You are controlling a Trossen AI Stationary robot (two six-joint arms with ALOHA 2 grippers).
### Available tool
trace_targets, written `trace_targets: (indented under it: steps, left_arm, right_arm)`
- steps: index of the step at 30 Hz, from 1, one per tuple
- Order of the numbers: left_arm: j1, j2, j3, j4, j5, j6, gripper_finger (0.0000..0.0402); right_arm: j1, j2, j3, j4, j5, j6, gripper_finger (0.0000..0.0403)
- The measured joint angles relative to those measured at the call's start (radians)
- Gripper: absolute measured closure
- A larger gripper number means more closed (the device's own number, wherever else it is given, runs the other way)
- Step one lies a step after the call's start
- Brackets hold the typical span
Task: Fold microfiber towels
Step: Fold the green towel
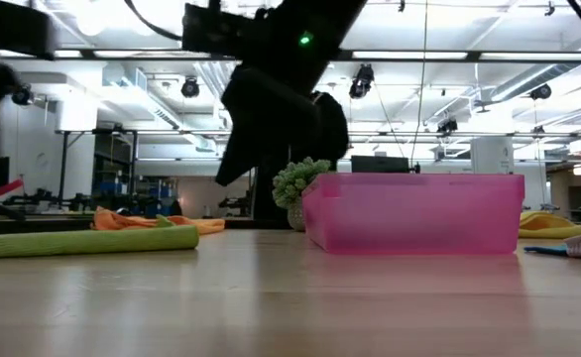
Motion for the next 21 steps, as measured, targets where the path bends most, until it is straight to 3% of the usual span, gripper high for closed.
trace_targets:
  steps: [5,12,21]
  left_arm:
    - [0.171,0.061,-0.012,0.124,-0.02,0.272,0.0271]
    - [0.385,0.19,-0.031,0.383,0.005,0.637,0.0293]
    - [0.466,0.318,-0.033,0.661,0.03,0.837,0.0304]
  right_arm:
    - [0.042,-0.005,0.0,-0.058,0.063,0.031,0.034]
    - [0.066,-0.022,0.0,-0.183,0.071,0.09,0.0342]
    - [0.078,-0.067,-0.017,-0.286,0.071,0.122,0.0342]
